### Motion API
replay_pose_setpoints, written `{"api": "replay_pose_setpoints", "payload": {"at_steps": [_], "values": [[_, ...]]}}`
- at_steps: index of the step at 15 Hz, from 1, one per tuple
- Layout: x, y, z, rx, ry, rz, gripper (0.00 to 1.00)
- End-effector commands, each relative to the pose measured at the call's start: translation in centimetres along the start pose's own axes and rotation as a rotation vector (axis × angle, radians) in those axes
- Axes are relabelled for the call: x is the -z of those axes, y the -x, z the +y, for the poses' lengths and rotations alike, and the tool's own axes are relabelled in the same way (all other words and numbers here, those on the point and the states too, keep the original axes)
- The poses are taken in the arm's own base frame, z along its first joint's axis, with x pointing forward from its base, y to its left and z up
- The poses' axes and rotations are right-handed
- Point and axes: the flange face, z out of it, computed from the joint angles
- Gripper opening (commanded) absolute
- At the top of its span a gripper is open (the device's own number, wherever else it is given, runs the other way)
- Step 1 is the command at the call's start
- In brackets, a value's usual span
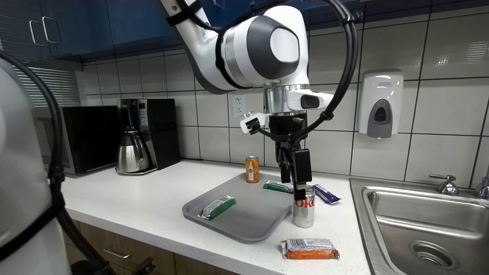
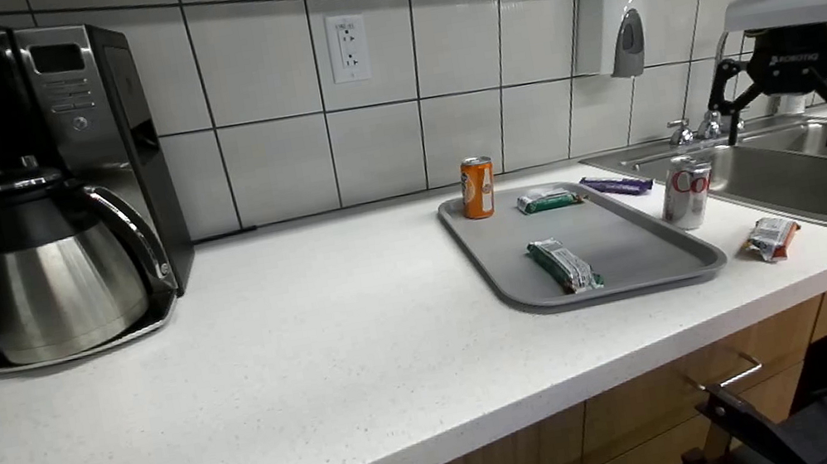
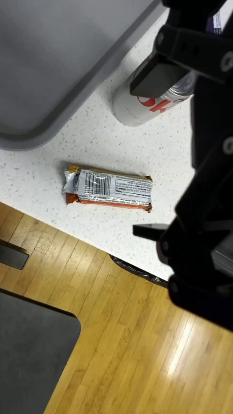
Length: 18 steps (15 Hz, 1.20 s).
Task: Put the packets on the grey tray.
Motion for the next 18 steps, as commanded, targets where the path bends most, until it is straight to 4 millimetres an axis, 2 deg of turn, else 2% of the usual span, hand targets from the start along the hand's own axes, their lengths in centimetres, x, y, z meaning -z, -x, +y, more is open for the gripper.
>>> {"api": "replay_pose_setpoints", "payload": {"at_steps": [1,9,18], "values": [[-1.5,-2.1,-0.4,-0.051,0.019,0.018,1.00],[-5.3,-4.2,-0.4,-0.094,0.036,0.040,1.00],[-8.7,-4.0,-0.3,-0.120,0.067,0.024,1.00]]}}
